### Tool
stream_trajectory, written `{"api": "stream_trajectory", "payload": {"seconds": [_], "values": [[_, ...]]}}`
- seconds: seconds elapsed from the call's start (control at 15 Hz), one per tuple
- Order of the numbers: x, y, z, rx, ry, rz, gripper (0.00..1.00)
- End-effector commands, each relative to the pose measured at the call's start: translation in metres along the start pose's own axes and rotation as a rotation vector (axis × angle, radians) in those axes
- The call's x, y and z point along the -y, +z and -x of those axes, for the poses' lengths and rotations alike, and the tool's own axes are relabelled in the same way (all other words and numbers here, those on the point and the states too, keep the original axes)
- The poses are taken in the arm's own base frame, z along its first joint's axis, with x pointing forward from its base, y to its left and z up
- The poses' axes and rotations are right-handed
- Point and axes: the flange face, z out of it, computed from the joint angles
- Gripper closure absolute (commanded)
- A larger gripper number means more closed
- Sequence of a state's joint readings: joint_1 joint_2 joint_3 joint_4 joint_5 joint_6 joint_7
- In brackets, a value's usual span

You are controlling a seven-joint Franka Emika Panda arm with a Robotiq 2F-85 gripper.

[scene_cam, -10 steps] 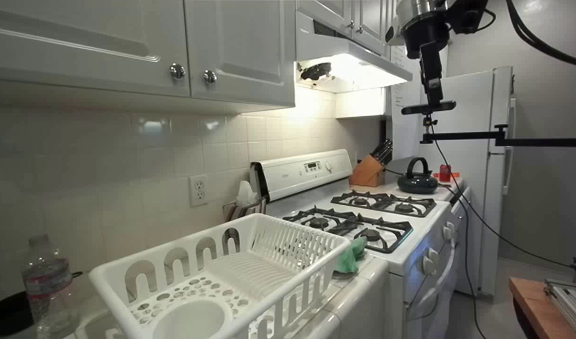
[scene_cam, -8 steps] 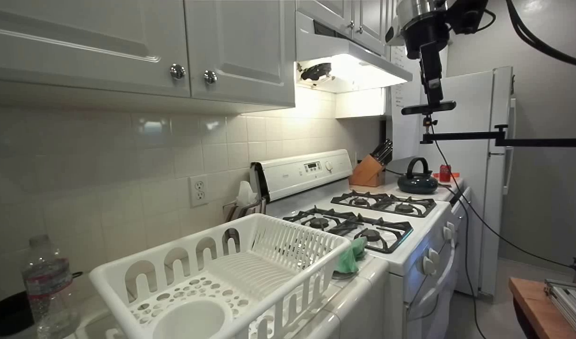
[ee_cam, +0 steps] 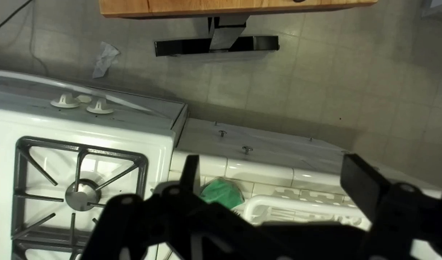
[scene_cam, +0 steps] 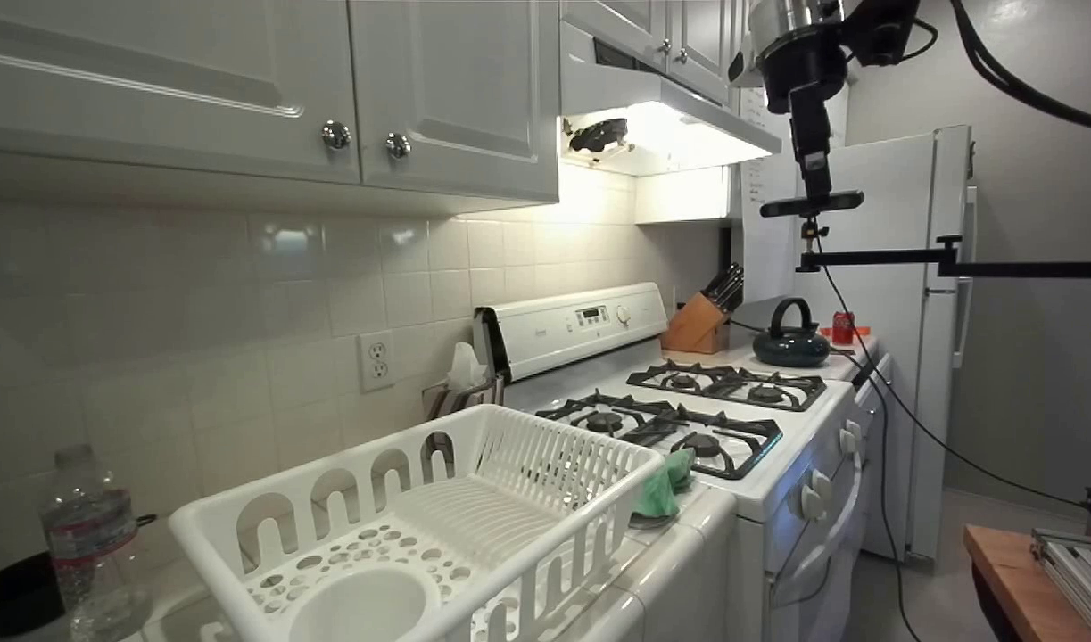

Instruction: Put one silver spoon on the dishrack.

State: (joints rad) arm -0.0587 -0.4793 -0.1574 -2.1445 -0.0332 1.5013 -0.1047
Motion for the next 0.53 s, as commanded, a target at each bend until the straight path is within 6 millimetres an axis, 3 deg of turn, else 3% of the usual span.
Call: {"api": "stream_trajectory", "payload": {"seconds": [0.0,0.47], "values": [[-0.008,0.017,-0.028,-0.072,0.069,0.022,0.0],[-0.004,0.075,-0.092,-0.251,0.089,0.068,0.0]]}}
